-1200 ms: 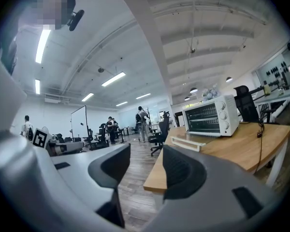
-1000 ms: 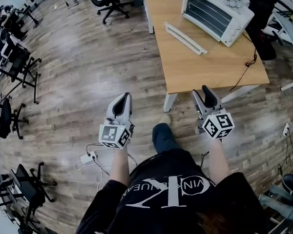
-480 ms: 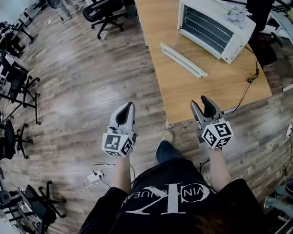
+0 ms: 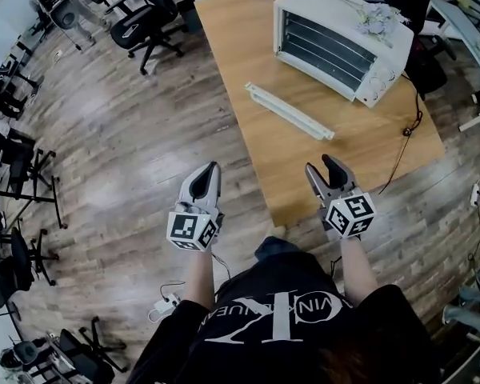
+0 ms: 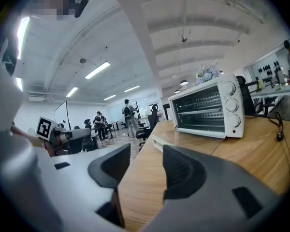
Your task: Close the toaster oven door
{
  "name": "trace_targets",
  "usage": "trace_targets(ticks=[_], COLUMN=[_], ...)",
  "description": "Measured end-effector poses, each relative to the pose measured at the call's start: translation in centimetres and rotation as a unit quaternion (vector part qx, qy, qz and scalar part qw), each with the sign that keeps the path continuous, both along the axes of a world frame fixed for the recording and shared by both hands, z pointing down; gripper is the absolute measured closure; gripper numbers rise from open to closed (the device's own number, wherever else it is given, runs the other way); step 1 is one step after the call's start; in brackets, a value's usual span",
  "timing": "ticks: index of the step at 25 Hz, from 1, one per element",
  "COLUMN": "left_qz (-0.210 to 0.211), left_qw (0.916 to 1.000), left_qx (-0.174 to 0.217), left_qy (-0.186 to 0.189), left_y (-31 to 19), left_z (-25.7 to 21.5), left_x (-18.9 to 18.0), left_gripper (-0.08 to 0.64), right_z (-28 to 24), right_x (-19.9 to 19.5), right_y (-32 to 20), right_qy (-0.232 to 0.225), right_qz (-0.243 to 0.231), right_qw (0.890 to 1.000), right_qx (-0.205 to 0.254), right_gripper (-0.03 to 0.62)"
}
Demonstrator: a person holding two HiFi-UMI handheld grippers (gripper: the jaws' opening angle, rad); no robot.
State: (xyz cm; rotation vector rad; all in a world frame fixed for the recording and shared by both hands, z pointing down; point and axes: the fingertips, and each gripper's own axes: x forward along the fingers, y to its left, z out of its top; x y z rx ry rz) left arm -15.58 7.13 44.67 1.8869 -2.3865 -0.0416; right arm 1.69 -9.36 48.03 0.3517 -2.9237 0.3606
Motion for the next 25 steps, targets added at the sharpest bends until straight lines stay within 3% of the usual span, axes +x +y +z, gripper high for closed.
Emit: trace_targets(ticks=[6,14,20,25], left_qz=[0.026,0.100,0.153,0.207], left_qw=[0.9996,0.9950,0.9881,0.9784], left_qx=[0.009,0.003,-0.002,-0.007], left_qy=[0.001,0.006,0.007,-0.001], left_y=[-4.7,-10.4,-14.2,-17.5], left_z=[0.2,1.7,2.1,1.9], left_x=[-2.3,-0.3,-0.5,-1.1], left_gripper=[0.549,0.549,0.549,0.549], right_z=[1.0,2.6,4.1,5.4], right_x=[-1.6,0.0,0.9,0.8], right_y=[-2.6,-3.3,-4.8,-6.5], right_qy=[-0.001,0.020,0.035,0.040], right_qz=[0.019,0.058,0.115,0.183], right_qw=[1.000,0.998,0.991,0.979], right_qx=[-0.021,-0.028,-0.052,-0.083], right_gripper=[0.416,0.416,0.416,0.416])
